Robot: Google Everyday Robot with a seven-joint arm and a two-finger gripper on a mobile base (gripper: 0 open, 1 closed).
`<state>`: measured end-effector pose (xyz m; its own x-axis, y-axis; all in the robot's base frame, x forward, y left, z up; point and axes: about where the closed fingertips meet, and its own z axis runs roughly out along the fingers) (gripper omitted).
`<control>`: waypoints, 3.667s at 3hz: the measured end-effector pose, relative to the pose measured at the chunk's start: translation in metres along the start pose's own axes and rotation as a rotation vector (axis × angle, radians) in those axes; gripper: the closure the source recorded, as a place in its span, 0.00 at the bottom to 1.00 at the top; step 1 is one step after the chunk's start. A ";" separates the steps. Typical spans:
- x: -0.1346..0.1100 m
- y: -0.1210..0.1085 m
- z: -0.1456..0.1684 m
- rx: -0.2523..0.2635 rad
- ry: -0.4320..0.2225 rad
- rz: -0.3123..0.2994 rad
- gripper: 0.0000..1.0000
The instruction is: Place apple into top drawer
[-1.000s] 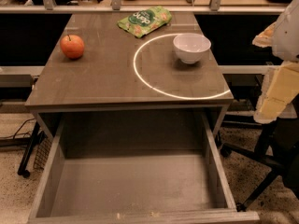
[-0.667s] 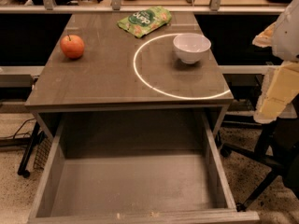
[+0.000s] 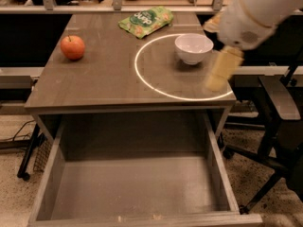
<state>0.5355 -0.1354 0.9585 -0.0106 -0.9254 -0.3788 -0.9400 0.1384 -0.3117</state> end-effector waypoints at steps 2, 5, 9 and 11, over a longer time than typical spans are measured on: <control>-0.133 -0.077 0.048 0.048 -0.274 -0.125 0.00; -0.157 -0.084 0.079 0.051 -0.338 -0.091 0.00; -0.314 -0.148 0.272 -0.033 -0.584 0.161 0.00; -0.323 -0.149 0.304 -0.062 -0.581 0.202 0.17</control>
Offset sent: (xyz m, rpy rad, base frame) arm 0.1320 0.1996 0.0666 0.3623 -0.1783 0.2313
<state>0.7826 0.2503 0.8623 -0.0192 -0.5372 -0.8432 -0.9572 0.2535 -0.1397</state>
